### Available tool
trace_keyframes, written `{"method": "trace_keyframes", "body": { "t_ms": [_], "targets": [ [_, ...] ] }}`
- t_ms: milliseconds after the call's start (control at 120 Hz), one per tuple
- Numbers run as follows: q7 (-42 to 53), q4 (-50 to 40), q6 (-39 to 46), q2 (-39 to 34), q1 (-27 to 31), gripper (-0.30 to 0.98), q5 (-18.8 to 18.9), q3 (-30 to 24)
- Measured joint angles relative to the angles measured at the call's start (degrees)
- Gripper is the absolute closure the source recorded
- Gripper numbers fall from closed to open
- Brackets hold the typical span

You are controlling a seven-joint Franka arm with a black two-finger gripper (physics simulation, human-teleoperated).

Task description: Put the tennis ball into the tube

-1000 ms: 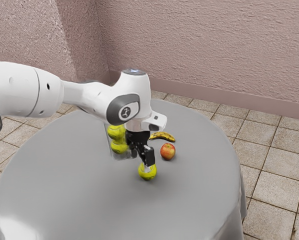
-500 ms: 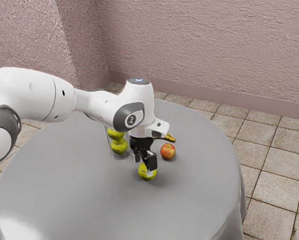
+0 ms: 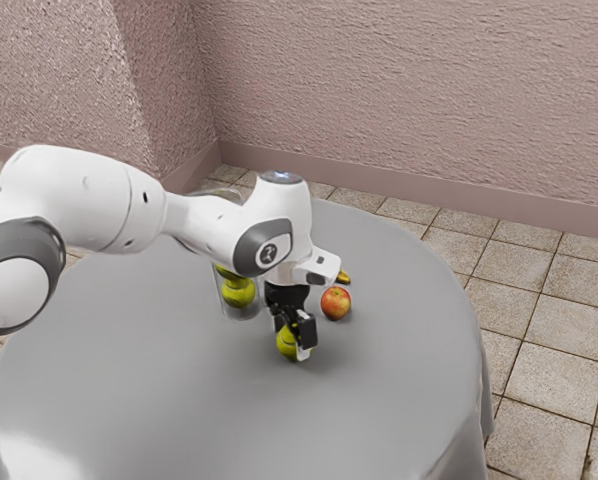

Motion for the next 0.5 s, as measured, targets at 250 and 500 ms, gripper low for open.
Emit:
{"method": "trace_keyframes", "body": {
  "t_ms": [250,500],
  "targets": [
    [0.4,1.8,0.7,1.9,0.0,0.0,-0.1,0.1],
    [0.7,1.8,0.9,2.1,-0.2,0.1,-0.1,0.1]
  ]
}}
